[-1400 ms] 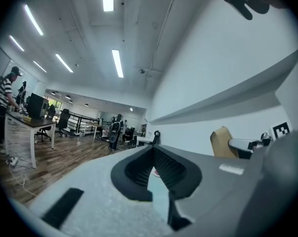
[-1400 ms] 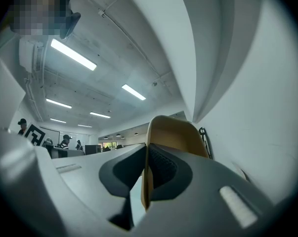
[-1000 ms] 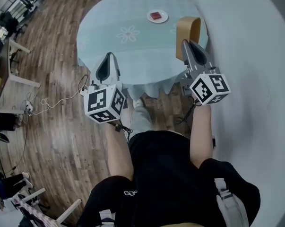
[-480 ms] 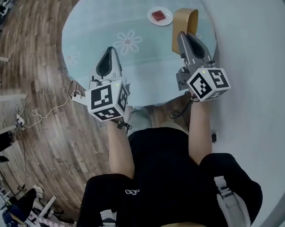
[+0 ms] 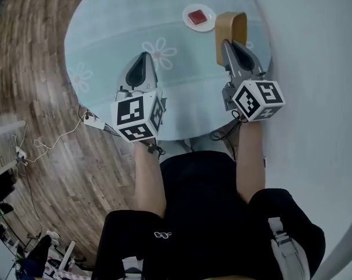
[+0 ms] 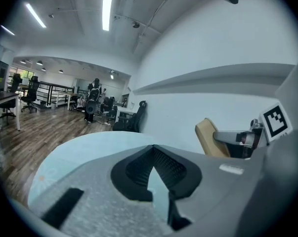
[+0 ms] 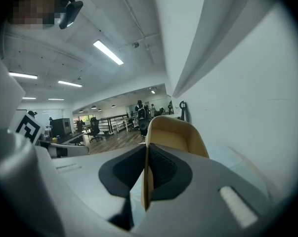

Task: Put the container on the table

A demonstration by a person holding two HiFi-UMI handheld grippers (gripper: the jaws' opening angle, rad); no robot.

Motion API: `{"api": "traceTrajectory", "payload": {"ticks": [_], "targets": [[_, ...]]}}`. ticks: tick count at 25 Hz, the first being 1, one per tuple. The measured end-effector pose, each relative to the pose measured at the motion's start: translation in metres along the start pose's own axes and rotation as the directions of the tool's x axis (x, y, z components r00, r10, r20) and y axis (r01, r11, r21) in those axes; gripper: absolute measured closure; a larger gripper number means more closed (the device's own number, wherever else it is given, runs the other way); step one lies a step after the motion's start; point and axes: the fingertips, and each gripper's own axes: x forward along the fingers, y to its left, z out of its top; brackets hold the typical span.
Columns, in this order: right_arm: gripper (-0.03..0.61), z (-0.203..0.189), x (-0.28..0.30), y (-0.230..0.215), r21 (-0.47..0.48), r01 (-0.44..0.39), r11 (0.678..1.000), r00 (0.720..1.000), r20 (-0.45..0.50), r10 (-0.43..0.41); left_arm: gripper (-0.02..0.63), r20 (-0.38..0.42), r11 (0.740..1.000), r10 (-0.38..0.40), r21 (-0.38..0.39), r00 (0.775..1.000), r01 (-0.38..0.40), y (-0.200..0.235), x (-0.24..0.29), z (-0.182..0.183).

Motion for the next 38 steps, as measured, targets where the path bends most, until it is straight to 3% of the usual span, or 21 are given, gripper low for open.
{"api": "traceTrajectory", "payload": {"ticks": [4,9,11,14,17,19,22,24,26,29,31,33,35,38], "targets": [[0.549,-0.021,0.033,-0.007,-0.025,-0.041,0.999,0.989,-0.144,0.037,0.617,-0.006,1.0,-0.006,-0.018,1.0,0.006,0.0,0.014,0.013],[0.549,-0.066,0.099,0.005,-0.074,-0.143,0.987,0.944,-0.309,0.113,0.617,-0.008,0.997,0.062,-0.05,0.998,-0.063,0.028,0.014,0.019],[0.549,-0.087,0.126,0.008,-0.121,-0.175,0.977,0.911,-0.396,0.115,0.617,-0.012,0.993,0.094,-0.068,0.996,-0.094,0.042,0.01,0.019],[0.549,-0.122,0.157,0.008,-0.188,-0.193,0.963,0.829,-0.556,0.057,0.615,-0.028,0.986,0.134,-0.093,0.991,-0.136,0.059,0.002,0.015],[0.548,-0.164,0.182,0.007,-0.264,-0.219,0.939,0.767,-0.642,-0.002,0.616,-0.05,0.981,0.166,-0.097,0.985,-0.17,0.071,-0.007,-0.004],[0.548,-0.192,0.194,0.008,-0.318,-0.24,0.917,0.737,-0.675,-0.041,0.617,-0.058,0.977,0.183,-0.098,0.981,-0.188,0.08,-0.012,-0.015],[0.536,-0.22,0.205,0.016,-0.335,-0.268,0.903,0.721,-0.692,-0.042,0.617,-0.063,0.973,0.202,-0.099,0.977,-0.207,0.092,-0.017,-0.021],[0.482,-0.223,0.207,0.021,-0.324,-0.271,0.906,0.726,-0.687,-0.029,0.617,-0.059,0.972,0.207,-0.1,0.977,-0.212,0.095,-0.018,-0.021],[0.48,-0.208,0.204,0.022,-0.309,-0.245,0.919,0.76,-0.649,-0.016,0.617,-0.049,0.971,0.212,-0.102,0.976,-0.216,0.096,-0.019,-0.018],[0.489,-0.151,0.191,0.029,-0.23,-0.193,0.954,0.859,-0.509,0.05,0.617,-0.028,0.971,0.212,-0.108,0.977,-0.214,0.092,-0.013,-0.012],[0.525,-0.094,0.174,0.028,-0.187,-0.142,0.972,0.931,-0.358,0.067,0.616,0.002,0.974,0.198,-0.107,0.98,-0.197,0.083,-0.008,-0.001],[0.568,-0.032,0.146,0.019,-0.14,-0.085,0.986,0.982,-0.18,0.059,0.617,0.056,0.981,0.173,-0.099,0.983,-0.167,0.067,-0.003,0.017],[0.568,0.021,0.108,0.007,-0.062,-0.071,0.996,0.997,-0.011,0.07,0.617,0.109,0.988,0.141,-0.084,0.984,-0.133,0.048,0.002,0.036],[0.569,0.069,0.051,-0.017,0.058,-0.089,0.994,0.983,0.168,0.078,0.617,0.153,0.995,0.095,-0.054,0.984,-0.087,0.018,0.009,0.055]]}}
